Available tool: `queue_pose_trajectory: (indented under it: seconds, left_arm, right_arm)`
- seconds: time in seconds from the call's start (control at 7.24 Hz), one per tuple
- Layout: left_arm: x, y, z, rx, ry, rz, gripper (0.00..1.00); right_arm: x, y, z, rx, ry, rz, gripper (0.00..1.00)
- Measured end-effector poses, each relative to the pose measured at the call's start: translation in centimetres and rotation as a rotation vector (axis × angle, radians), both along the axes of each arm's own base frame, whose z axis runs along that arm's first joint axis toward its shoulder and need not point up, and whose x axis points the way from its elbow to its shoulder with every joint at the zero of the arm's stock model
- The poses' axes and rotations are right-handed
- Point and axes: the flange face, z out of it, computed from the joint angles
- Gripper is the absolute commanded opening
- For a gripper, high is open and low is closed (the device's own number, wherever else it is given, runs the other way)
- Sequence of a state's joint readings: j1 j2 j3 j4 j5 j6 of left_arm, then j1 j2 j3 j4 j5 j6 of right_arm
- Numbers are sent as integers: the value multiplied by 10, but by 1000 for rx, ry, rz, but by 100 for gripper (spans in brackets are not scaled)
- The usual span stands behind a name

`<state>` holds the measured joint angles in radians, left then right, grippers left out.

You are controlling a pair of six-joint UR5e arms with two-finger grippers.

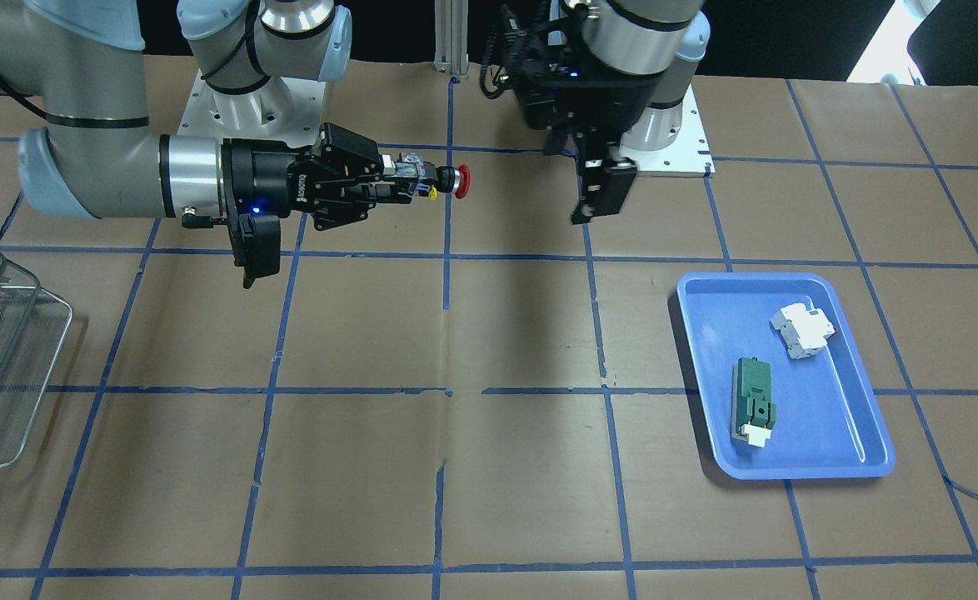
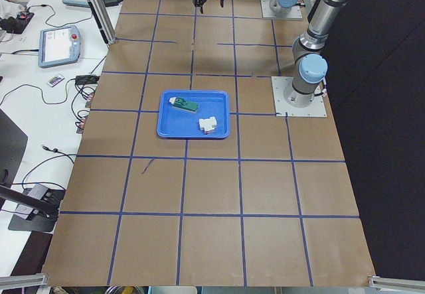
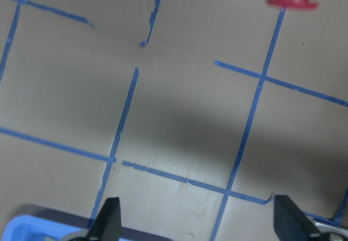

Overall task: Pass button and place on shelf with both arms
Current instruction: 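Carry the button toward the mesh rack with the right gripper while the left gripper withdraws, then lower the button onto the mesh rack and open the right gripper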

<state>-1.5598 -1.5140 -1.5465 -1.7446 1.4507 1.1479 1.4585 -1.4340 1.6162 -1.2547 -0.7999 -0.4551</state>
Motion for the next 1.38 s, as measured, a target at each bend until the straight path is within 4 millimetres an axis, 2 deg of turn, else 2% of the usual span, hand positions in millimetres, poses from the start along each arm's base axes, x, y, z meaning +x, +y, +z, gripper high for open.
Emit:
queue_pose_trajectory:
  seconds: [0.28,0.41,0.55,0.69,0.97,1.24,1.38]
  left_arm:
    - [55,12,11,71,-66,161,100]
    - [71,17,17,84,-121,266,100]
    - [76,20,23,83,-156,409,100]
    - [76,23,28,83,-177,564,100]
    - [59,26,28,98,-191,803,100]
    - [8,40,28,66,-203,921,100]
    - [-11,44,27,30,-192,966,100]
  right_arm:
    - [-20,-12,12,-22,280,-54,0]
    - [-36,-16,20,-49,428,-52,0]
    - [-59,-23,30,-88,580,-62,0]
    - [-91,-31,40,-128,705,-91,0]
    - [-180,-37,52,-170,893,-146,0]
    - [-267,-35,55,-240,984,-91,0]
    - [-307,-29,48,-248,994,-72,0]
